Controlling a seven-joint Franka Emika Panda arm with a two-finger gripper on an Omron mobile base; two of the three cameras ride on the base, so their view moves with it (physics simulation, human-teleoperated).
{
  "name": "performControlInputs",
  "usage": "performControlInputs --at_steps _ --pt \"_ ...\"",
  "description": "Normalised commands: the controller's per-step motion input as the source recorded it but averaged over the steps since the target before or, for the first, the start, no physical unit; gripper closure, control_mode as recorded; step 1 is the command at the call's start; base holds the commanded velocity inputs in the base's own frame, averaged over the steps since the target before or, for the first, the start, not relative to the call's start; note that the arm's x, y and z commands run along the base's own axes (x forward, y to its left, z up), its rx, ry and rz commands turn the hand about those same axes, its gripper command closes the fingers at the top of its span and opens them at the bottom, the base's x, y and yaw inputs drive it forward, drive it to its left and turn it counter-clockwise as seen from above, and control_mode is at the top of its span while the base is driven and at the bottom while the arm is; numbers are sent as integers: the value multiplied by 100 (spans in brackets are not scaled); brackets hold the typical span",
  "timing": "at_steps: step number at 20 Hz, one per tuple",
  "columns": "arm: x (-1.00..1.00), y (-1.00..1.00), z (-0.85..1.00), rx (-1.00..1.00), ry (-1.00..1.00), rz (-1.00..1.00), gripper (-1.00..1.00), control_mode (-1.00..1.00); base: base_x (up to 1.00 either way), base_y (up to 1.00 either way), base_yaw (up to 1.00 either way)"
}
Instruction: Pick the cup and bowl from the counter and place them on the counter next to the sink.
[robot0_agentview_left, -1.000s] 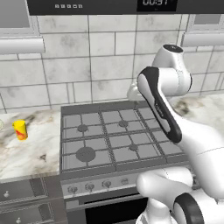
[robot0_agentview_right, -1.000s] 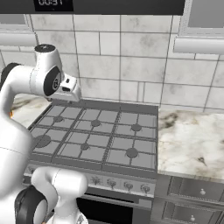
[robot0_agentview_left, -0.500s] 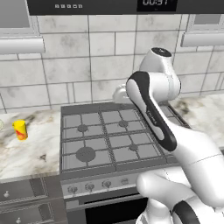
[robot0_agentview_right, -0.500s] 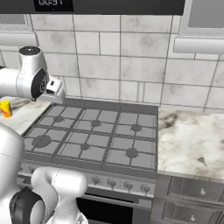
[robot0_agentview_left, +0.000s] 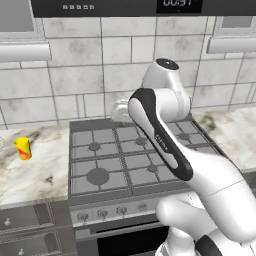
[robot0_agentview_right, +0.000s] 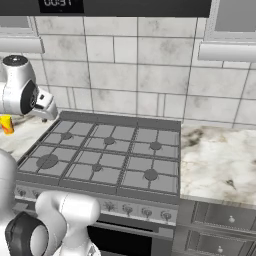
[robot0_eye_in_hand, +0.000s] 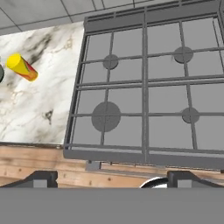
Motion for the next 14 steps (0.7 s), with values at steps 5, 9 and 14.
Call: performControlInputs --at_steps 5,9,14 --pt "-6 32 -3 3 -1 0 -100 -100 0 0 0" --pt "-13 40 -6 9 0 0 -100 -100 0 0 0" --pt "23 32 -5 4 1 1 -100 -100 0 0 0"
